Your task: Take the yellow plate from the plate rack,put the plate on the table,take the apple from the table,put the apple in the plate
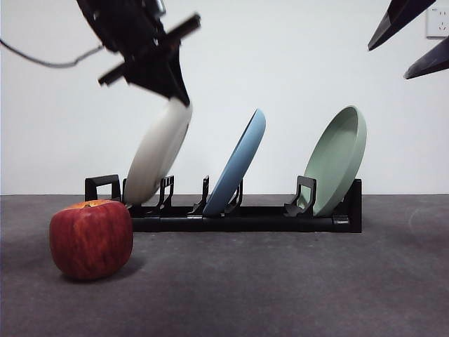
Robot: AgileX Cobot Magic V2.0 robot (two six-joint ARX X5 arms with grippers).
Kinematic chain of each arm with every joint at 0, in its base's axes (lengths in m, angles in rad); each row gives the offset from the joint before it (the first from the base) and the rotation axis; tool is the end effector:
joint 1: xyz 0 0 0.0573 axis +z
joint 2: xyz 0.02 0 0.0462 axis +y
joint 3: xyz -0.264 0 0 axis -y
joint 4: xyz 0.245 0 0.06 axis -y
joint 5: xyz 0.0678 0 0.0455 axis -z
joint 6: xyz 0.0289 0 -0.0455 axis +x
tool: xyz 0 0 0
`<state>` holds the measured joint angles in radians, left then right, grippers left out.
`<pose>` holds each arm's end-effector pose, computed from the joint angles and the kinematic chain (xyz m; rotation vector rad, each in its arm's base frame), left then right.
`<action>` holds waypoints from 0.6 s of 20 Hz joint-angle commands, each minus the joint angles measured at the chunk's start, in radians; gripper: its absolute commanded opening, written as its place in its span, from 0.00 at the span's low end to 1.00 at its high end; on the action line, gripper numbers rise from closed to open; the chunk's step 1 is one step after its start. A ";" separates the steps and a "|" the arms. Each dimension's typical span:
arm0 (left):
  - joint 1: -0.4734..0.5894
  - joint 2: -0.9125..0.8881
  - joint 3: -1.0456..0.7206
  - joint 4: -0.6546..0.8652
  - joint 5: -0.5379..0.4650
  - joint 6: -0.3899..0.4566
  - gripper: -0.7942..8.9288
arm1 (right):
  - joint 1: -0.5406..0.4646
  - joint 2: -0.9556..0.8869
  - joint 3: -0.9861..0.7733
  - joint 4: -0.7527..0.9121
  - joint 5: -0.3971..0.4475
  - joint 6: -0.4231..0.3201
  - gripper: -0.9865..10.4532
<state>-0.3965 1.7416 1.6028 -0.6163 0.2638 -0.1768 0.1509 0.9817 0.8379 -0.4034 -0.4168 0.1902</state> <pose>0.3527 -0.1558 0.3236 -0.1111 0.8196 -0.5583 0.2008 0.0424 0.2982 0.2539 0.6012 0.4999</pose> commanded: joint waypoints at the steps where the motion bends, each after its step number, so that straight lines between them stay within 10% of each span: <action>1: -0.003 -0.044 0.080 -0.070 0.010 0.030 0.07 | 0.001 0.002 0.005 0.006 0.003 -0.008 0.36; 12: -0.196 -0.317 0.304 -0.459 0.023 0.190 0.07 | 0.000 0.002 0.029 0.042 0.005 -0.008 0.36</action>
<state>-0.5865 1.4220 1.9022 -1.0809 0.2886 -0.0166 0.1505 0.9825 0.8566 -0.3729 -0.4152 0.1902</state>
